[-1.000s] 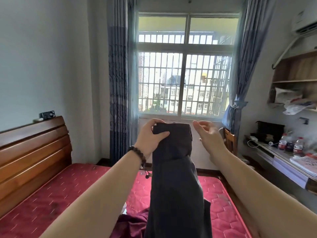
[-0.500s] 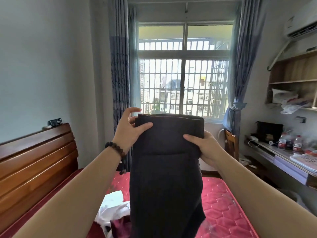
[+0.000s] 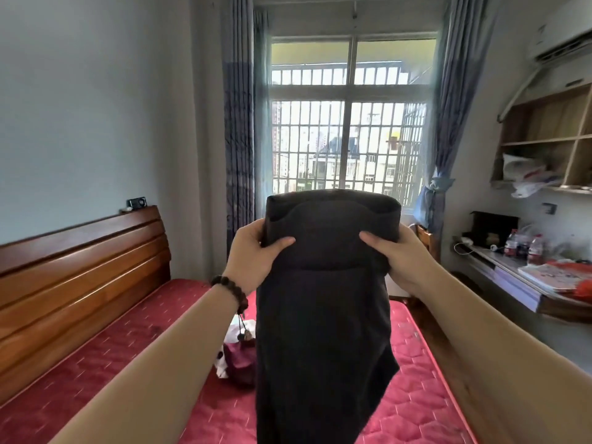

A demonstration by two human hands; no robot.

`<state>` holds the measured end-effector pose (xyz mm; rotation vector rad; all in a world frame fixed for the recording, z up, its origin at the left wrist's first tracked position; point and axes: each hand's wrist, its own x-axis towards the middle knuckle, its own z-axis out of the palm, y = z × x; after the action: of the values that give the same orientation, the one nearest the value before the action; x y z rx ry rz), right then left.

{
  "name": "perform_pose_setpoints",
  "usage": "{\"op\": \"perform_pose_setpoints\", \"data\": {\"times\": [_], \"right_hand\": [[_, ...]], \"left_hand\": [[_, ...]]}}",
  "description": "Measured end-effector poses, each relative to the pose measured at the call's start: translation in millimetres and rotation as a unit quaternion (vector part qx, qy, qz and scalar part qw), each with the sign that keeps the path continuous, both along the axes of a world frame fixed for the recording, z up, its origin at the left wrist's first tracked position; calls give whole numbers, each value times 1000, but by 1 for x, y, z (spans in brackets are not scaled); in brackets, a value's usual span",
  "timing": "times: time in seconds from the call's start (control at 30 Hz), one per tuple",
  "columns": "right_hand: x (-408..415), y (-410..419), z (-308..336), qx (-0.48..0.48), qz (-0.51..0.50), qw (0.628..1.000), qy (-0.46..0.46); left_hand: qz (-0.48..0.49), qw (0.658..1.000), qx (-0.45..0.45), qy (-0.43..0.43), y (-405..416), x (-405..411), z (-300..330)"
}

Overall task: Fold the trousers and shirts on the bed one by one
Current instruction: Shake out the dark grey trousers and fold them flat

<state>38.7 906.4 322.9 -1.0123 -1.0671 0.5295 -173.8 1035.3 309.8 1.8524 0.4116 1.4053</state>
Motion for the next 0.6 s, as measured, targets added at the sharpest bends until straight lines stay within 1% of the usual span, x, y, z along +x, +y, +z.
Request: {"op": "perform_pose_setpoints", "data": {"times": [0.07,0.13,0.2,0.23,0.3,0.33,0.37,0.43,0.53,0.6], "right_hand": [[-8,-27,1,-44,-23,995,-82],[-16,-52,9,-78,-52,983,-158],[-27,-74,26,-52,-94,966,-236],[-34,-82,35,-22,-130,946,-295],[-54,-91,47,41,-169,889,-424],[-66,-92,50,57,-160,862,-477],[-78,-91,50,58,-138,844,-515],[-98,-85,44,39,-102,828,-549],[-108,-76,32,20,-101,839,-534],[-114,-73,26,24,-97,844,-527]], "left_hand": [[29,999,31,12,-29,-15,-2],[67,996,59,28,-49,-28,-5],[95,992,77,44,-65,-37,-8],[102,990,83,56,-73,-40,-10],[103,987,92,83,-86,-42,-14],[101,986,96,93,-91,-42,-15],[99,985,99,102,-96,-43,-17],[93,984,107,111,-102,-45,-22],[87,980,116,133,-101,-55,-31],[84,977,116,156,-98,-62,-37]]}}
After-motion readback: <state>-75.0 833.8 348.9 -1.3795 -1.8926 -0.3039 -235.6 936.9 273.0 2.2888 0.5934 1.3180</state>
